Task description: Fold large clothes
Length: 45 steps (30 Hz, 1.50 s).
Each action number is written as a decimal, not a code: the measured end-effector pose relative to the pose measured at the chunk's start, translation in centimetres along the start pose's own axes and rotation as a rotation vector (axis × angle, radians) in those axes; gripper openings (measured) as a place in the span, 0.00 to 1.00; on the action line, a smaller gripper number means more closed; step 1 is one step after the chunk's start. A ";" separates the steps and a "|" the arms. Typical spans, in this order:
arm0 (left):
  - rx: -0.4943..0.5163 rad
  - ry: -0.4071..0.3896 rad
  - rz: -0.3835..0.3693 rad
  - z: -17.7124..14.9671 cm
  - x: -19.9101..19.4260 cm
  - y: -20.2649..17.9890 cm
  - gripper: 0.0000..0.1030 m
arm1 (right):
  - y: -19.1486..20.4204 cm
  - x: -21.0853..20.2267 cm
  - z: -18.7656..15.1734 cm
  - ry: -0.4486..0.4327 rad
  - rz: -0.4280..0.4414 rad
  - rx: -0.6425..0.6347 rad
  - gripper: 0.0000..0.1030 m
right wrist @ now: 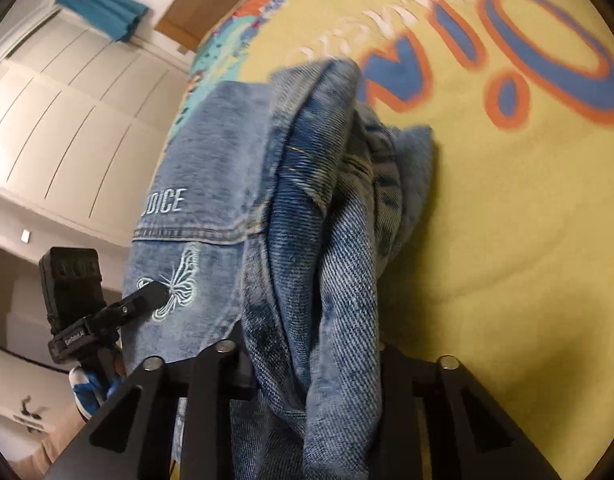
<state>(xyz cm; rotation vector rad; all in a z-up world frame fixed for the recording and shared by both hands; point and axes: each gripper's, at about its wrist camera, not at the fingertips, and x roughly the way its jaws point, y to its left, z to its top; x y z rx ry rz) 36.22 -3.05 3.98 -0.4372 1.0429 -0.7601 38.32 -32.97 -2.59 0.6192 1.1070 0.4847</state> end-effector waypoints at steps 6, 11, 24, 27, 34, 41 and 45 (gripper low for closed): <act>0.037 -0.094 0.019 0.4 -6.0 0.2 0.38 | 4.7 -0.9 0.5 -0.060 0.067 -0.073 0.22; 0.041 -0.149 0.066 -0.3 -10.3 1.8 0.38 | 8.6 1.9 1.0 -0.073 0.149 -0.095 0.22; -0.070 -0.093 0.164 -5.4 -9.7 7.3 0.48 | 4.6 7.8 -0.7 0.022 0.167 0.041 0.42; -0.028 -0.092 0.213 -6.4 -10.7 6.7 0.51 | 2.9 6.9 -0.4 -0.003 0.137 0.057 0.52; 0.027 -0.089 0.337 -8.6 -10.7 3.9 0.54 | 3.2 4.4 -2.0 -0.038 0.024 0.054 0.59; 0.079 -0.121 0.455 -9.4 -11.3 -1.1 0.60 | 4.5 -0.5 -3.3 -0.095 -0.117 0.009 0.59; 0.091 -0.140 0.498 -11.1 -12.3 -3.4 0.62 | 5.7 -3.8 -4.8 -0.130 -0.166 -0.023 0.59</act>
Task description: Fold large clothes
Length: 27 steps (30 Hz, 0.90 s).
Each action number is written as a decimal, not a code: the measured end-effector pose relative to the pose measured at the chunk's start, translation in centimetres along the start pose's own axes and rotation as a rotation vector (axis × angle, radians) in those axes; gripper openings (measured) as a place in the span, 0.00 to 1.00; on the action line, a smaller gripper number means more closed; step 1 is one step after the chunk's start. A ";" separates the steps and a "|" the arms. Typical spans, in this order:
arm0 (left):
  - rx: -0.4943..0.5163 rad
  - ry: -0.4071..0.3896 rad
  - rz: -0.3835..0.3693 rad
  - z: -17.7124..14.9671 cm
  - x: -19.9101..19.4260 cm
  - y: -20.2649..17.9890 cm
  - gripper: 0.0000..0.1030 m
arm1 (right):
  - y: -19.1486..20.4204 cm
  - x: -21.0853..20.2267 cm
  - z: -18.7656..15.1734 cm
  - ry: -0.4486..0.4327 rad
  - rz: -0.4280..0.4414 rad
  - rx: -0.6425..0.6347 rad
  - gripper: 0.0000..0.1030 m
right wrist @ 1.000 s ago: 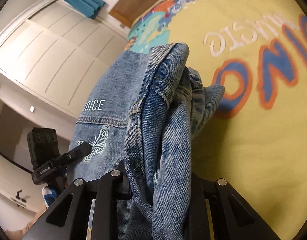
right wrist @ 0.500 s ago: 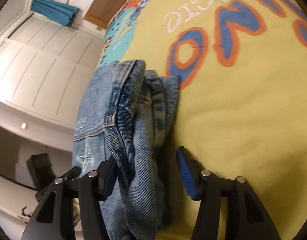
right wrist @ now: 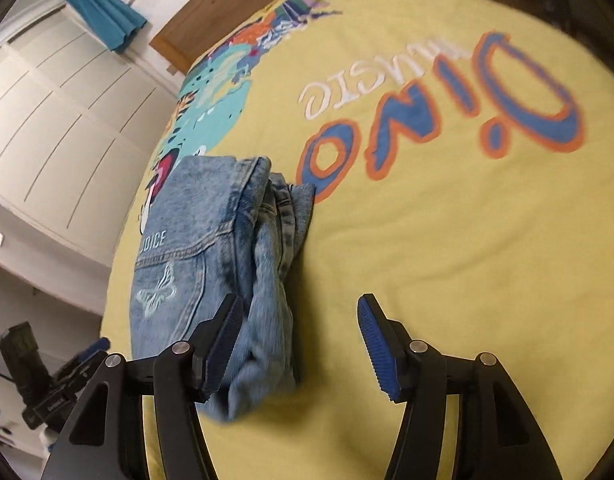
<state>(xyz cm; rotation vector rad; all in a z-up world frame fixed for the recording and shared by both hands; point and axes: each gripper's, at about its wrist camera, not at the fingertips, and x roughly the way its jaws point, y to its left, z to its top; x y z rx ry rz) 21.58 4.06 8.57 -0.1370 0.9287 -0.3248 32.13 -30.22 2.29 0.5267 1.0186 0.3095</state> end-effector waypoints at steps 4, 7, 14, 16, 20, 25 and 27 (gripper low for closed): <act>0.011 -0.031 0.051 -1.8 -2.3 -1.7 0.75 | 1.9 -3.3 -2.1 -0.031 -0.071 -0.074 0.59; 0.005 -0.054 0.077 -3.4 -3.9 -2.7 0.76 | 3.5 -6.1 -4.5 -0.065 -0.124 -0.140 0.63; -0.010 -0.074 0.142 -7.7 -6.3 -3.7 0.96 | 6.2 -10.4 -11.3 -0.153 -0.254 -0.266 0.78; -0.012 -0.070 0.165 -9.2 -6.6 -3.8 0.96 | 6.6 -11.0 -12.8 -0.167 -0.275 -0.293 0.80; -0.016 -0.069 0.207 -11.6 -7.4 -4.3 0.98 | 7.4 -12.7 -16.0 -0.213 -0.329 -0.338 0.89; -0.028 -0.110 0.210 -14.0 -8.8 -4.8 0.98 | 8.9 -14.3 -19.6 -0.254 -0.367 -0.403 0.90; -0.039 -0.135 0.200 -14.8 -9.5 -5.1 0.98 | 9.5 -14.9 -20.9 -0.270 -0.375 -0.428 0.90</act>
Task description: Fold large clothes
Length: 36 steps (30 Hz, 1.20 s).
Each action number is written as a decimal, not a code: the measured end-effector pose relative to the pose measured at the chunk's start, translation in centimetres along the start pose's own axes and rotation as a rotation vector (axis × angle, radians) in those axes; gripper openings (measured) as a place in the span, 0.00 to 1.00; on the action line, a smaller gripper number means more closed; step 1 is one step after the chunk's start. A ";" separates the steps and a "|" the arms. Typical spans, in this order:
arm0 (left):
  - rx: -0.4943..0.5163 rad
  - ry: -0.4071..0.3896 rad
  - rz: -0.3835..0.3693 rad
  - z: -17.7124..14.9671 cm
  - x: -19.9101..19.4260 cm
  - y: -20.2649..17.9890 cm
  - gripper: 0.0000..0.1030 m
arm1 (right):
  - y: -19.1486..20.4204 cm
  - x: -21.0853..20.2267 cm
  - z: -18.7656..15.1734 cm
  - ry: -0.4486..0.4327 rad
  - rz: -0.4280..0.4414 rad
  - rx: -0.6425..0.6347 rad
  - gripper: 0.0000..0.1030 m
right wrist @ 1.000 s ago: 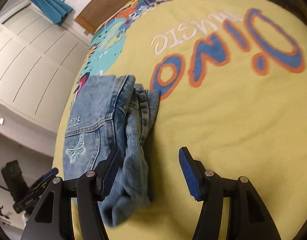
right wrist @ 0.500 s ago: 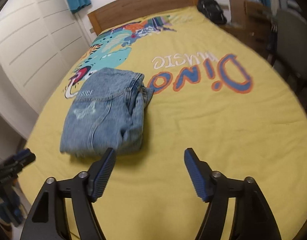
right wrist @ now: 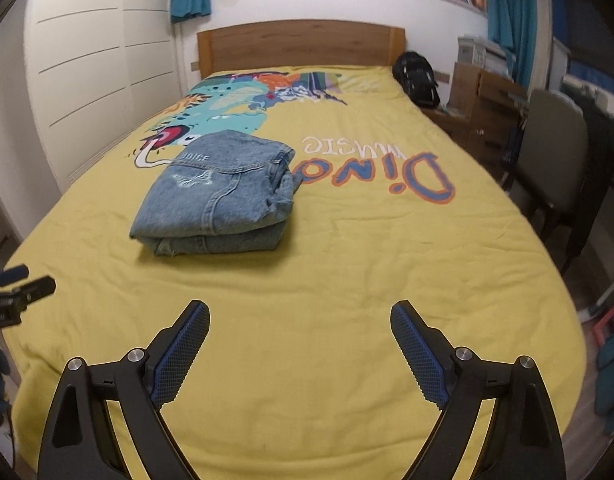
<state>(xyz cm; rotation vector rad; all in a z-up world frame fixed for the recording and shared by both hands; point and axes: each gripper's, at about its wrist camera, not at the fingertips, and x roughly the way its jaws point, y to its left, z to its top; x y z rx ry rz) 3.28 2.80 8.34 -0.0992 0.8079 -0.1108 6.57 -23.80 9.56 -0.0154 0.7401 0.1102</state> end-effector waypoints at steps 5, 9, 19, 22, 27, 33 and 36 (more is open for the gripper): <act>-0.016 -0.024 -0.006 -1.2 -1.4 0.1 0.98 | 1.2 -2.1 -1.6 -0.039 -0.007 -0.019 0.90; -0.033 -0.046 0.000 -1.8 -2.6 0.4 0.98 | 1.8 -3.2 -2.4 -0.060 -0.012 -0.032 0.90; -0.026 -0.074 0.068 -3.4 -4.0 0.2 0.98 | 1.9 -3.7 -3.0 -0.087 -0.013 -0.025 0.90; -0.024 -0.073 0.082 -3.7 -4.0 0.0 0.98 | 1.7 -3.5 -3.0 -0.088 -0.015 -0.018 0.90; -0.018 -0.076 0.083 -4.0 -4.0 -0.3 0.98 | 1.4 -3.1 -3.3 -0.081 -0.016 -0.006 0.90; -0.015 -0.060 0.076 -4.2 -3.3 -0.6 0.98 | 0.9 -2.6 -3.7 -0.066 -0.017 0.012 0.90; -0.011 -0.052 0.075 -4.5 -3.1 -0.8 0.98 | 0.6 -2.3 -3.9 -0.058 -0.018 0.022 0.90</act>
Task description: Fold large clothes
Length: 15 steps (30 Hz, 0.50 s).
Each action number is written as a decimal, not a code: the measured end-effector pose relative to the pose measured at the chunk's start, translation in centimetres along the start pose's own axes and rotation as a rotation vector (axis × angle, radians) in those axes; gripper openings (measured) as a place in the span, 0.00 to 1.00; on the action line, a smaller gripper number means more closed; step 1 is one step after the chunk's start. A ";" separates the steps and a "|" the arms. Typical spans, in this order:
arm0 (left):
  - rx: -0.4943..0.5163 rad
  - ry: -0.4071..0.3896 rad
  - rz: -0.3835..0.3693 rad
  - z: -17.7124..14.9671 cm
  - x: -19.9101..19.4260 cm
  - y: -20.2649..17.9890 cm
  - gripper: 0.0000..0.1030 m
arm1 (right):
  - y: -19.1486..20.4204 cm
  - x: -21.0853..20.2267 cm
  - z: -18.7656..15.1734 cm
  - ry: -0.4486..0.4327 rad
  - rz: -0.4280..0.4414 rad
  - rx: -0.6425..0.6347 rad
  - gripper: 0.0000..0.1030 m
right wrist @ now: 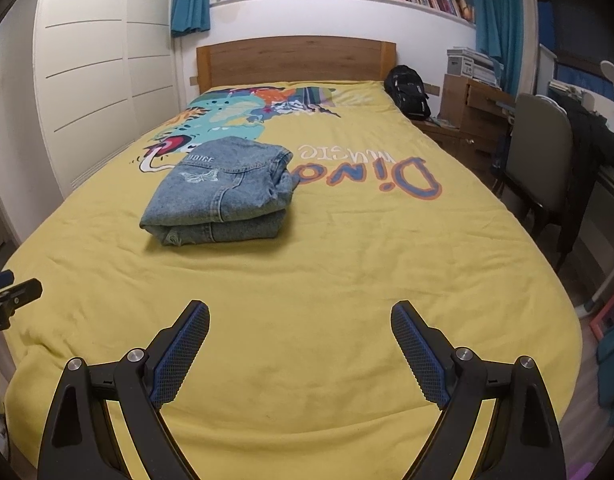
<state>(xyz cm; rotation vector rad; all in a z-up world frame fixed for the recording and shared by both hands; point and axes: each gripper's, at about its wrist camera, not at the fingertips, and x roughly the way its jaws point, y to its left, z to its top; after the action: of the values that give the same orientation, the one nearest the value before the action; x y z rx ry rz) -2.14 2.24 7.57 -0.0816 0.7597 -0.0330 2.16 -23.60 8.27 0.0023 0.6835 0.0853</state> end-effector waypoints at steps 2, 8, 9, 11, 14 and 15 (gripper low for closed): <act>0.004 0.005 0.001 -0.1 0.2 -0.1 0.98 | -0.3 0.2 -0.2 0.008 -0.002 0.007 0.90; 0.010 0.010 0.005 -0.3 0.4 -0.2 0.98 | -0.6 0.6 -0.4 0.017 -0.006 0.022 0.90; 0.011 0.011 0.005 -0.3 0.4 -0.2 0.98 | -0.6 0.6 -0.4 0.017 -0.006 0.023 0.90; 0.013 0.013 0.005 -0.4 0.4 -0.3 0.98 | -0.7 0.7 -0.5 0.019 -0.006 0.023 0.90; 0.014 0.014 0.006 -0.5 0.4 -0.4 0.98 | -0.7 0.8 -0.5 0.022 -0.005 0.025 0.90; 0.014 0.016 0.006 -0.5 0.5 -0.4 0.98 | -0.7 0.9 -0.5 0.022 -0.005 0.025 0.90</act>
<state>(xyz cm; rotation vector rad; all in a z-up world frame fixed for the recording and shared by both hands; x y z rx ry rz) -2.15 1.83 6.94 -0.0660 0.7754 -0.0334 2.56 -24.27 7.30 0.0239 0.7067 0.0723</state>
